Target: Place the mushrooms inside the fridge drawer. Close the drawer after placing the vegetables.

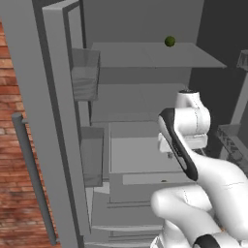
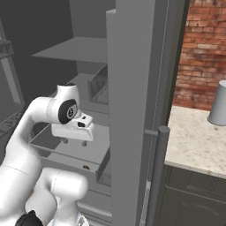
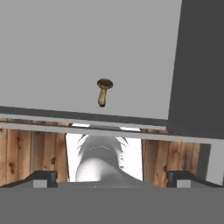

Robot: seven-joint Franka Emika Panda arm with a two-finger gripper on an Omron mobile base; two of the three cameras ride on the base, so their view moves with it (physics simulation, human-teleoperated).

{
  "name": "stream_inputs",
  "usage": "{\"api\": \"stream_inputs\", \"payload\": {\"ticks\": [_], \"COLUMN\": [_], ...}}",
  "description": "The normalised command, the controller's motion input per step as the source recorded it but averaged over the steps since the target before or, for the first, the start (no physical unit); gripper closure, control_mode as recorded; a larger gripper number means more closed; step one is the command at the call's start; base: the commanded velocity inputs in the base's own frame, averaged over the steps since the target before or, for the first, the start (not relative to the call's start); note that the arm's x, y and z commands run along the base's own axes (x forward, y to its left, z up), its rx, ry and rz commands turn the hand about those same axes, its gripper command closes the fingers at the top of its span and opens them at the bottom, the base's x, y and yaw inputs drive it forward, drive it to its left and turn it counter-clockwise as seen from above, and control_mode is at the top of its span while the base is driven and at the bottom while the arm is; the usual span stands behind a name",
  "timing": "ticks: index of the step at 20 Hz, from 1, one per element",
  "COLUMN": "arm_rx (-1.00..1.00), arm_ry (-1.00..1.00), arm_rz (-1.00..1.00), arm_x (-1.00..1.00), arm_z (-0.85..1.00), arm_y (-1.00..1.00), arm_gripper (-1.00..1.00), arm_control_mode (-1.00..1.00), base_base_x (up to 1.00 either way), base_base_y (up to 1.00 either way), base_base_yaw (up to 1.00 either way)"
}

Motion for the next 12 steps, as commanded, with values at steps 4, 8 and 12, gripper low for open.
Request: {"api": "stream_inputs", "payload": {"ticks": [4,8,12], "arm_rx": [0.00,0.00,0.00], "arm_ry": [-0.13,-0.06,0.00], "arm_rz": [0.00,0.00,0.00], "arm_x": [-0.74,-0.54,-0.13], "arm_z": [0.49,0.04,0.00], "arm_y": [0.00,-0.03,0.00], "arm_gripper": [-1.00,-1.00,-1.00], "arm_control_mode": [-1.00,-1.00,-1.00], "base_base_x": [0.00,0.00,0.00], "base_base_y": [0.00,0.00,0.00], "base_base_yaw": [0.00,0.00,0.00]}}
